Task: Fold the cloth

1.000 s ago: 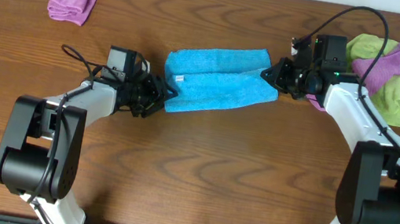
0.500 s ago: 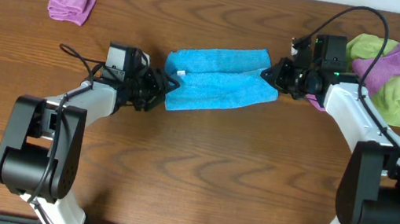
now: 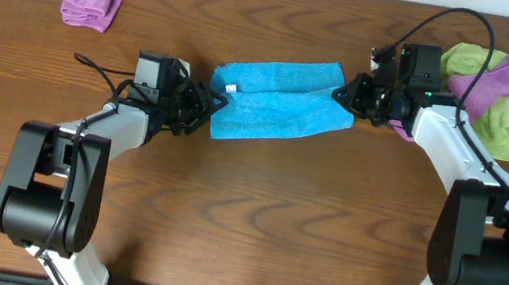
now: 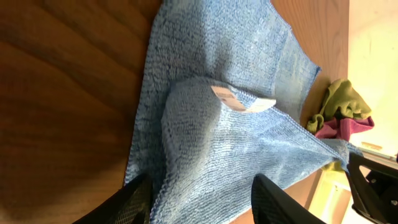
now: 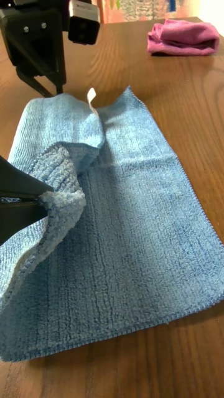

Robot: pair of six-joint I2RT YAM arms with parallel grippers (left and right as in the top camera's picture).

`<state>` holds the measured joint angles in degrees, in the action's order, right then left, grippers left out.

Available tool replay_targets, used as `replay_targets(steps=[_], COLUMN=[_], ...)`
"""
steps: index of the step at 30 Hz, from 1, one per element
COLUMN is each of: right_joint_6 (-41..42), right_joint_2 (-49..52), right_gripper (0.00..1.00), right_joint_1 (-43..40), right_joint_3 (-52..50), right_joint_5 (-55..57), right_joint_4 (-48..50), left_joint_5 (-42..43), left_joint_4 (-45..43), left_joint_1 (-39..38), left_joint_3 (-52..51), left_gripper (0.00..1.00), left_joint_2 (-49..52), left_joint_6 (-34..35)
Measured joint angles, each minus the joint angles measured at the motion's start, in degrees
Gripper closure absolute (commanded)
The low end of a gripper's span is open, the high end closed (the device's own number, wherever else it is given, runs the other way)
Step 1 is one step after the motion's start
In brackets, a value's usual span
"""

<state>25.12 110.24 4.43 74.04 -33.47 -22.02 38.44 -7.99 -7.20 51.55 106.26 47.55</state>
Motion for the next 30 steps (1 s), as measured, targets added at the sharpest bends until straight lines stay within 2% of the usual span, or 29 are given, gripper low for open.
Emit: replay_targets(steps=[16,20,22,24,26,30], right_joint_6=[0.0,0.0,0.0,0.0,0.0,0.0], right_joint_2=[0.0,0.0,0.0,0.0,0.0,0.0], right_gripper=[0.98,0.98,0.99,0.99,0.98,0.98], right_joint_1=[0.0,0.0,0.0,0.0,0.0,0.0], right_joint_3=[0.0,0.0,0.0,0.0,0.0,0.0], right_joint_5=[0.0,0.0,0.0,0.0,0.0,0.0], right_joint_4=[-0.1,-0.2,-0.2,-0.2,-0.2,-0.2], left_joint_5=[-1.0,-1.0,-0.9,-1.0,-1.1,-1.1], left_joint_4=[-10.6,-12.0,-12.1,-12.1,-12.0,-12.3], left_joint_1=[-0.1,-0.2,-0.4,-0.9,-1.2,-1.3], left_joint_3=[0.0,-0.1,-0.1,-0.1,-0.1,-0.1], left_gripper=[0.49,0.60,0.71,0.76,0.93,0.94], left_joint_2=[4.0,4.5,5.1,5.6,5.9,5.9], left_joint_6=[-1.0,-0.1,0.2,0.6,0.9,0.9])
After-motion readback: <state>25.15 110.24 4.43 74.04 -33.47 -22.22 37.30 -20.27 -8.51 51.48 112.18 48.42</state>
